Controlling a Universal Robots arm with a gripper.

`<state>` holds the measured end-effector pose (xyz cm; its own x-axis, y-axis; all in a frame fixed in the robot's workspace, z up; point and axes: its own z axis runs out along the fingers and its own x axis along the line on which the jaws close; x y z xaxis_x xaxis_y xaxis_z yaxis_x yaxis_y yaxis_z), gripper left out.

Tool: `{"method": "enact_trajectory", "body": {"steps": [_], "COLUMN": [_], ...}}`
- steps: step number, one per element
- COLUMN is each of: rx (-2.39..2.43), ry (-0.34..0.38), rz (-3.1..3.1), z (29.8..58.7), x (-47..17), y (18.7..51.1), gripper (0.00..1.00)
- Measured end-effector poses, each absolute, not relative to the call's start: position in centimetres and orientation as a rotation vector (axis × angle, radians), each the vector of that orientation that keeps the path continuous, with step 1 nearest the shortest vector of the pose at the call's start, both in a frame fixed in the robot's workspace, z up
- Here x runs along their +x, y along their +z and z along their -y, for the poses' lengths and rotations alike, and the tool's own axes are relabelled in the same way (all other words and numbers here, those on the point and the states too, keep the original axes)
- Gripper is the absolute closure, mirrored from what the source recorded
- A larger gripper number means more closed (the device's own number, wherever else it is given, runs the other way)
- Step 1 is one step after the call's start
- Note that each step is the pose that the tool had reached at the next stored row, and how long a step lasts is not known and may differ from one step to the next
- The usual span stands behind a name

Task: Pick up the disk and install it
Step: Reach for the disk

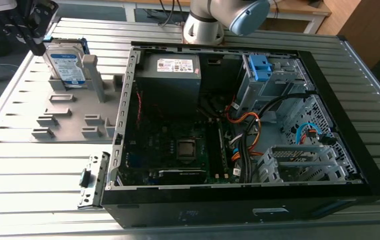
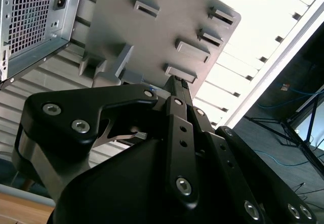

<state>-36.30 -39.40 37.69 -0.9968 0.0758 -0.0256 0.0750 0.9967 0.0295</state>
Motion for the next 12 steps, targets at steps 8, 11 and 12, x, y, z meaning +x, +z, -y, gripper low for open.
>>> {"method": "enact_trajectory", "body": {"steps": [8,11,12], "rx": [0.118,0.118,0.118], "ry": [0.045,0.044,0.044], "rz": [-3.112,-3.112,-3.112], "z": [39.39,39.37,39.37], "x": [-36.44,-36.53,-36.56], "y": [37.44,37.42,37.41], "gripper": [0.89,0.89,0.89]}}
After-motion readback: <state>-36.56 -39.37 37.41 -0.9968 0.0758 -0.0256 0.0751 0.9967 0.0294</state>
